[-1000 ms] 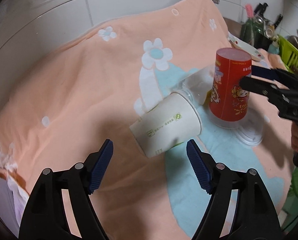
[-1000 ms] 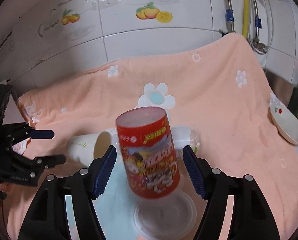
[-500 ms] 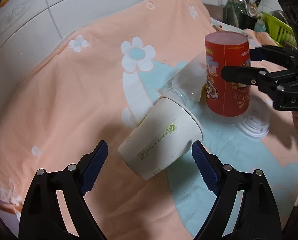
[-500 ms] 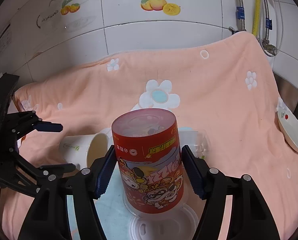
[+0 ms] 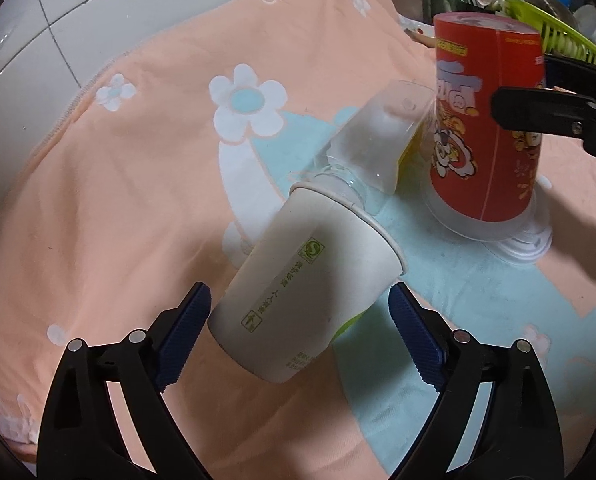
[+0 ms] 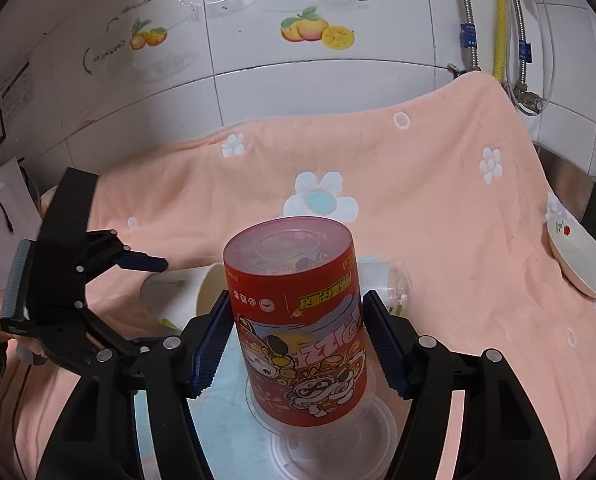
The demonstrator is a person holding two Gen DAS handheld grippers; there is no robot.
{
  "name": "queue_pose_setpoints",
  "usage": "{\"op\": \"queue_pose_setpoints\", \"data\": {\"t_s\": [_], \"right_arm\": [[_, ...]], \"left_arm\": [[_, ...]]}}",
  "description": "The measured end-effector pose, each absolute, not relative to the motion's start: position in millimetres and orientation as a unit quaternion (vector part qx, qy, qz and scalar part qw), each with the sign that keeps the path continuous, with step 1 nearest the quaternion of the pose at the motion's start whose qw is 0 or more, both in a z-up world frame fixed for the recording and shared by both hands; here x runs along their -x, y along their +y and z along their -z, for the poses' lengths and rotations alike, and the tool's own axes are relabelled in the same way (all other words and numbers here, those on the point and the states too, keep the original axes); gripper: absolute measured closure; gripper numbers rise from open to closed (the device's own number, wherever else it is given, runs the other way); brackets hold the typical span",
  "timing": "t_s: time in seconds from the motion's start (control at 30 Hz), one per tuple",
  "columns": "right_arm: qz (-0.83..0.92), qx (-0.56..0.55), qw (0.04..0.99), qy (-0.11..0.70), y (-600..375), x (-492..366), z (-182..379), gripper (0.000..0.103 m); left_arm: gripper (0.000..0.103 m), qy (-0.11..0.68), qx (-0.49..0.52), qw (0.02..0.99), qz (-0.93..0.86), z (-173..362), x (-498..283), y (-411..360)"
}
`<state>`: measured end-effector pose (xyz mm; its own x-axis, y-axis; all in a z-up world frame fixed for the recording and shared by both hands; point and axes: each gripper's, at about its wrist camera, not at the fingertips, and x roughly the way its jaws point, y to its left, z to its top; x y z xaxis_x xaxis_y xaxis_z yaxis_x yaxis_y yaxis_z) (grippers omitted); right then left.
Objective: Collect trash
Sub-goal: 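Grasp the red cup with the right gripper while the left grasps the white paper cup, then drop the red cup into the basket with the right gripper while the left drops the paper cup in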
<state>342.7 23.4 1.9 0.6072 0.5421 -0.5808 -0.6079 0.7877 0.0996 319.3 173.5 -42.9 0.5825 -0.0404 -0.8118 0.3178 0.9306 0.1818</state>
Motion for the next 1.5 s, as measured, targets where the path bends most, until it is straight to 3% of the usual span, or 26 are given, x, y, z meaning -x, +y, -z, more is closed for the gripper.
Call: {"op": "queue_pose_setpoints", "data": {"t_s": [0.6, 0.97, 1.5], "right_arm": [[-0.323, 0.065, 0.894, 0.305, 25, -340, 0, 0.04], [-0.318, 0.06, 0.897, 0.3, 17, -328, -5, 0.04], [-0.308, 0.047, 0.907, 0.284, -18, -280, -24, 0.04]], "left_arm": [[0.01, 0.454, -0.194, 0.862, 0.118, 51, -337, 159], [0.036, 0.454, -0.163, 0.868, 0.119, 43, -333, 159], [0.039, 0.424, -0.117, 0.892, 0.105, 18, -281, 150]]}}
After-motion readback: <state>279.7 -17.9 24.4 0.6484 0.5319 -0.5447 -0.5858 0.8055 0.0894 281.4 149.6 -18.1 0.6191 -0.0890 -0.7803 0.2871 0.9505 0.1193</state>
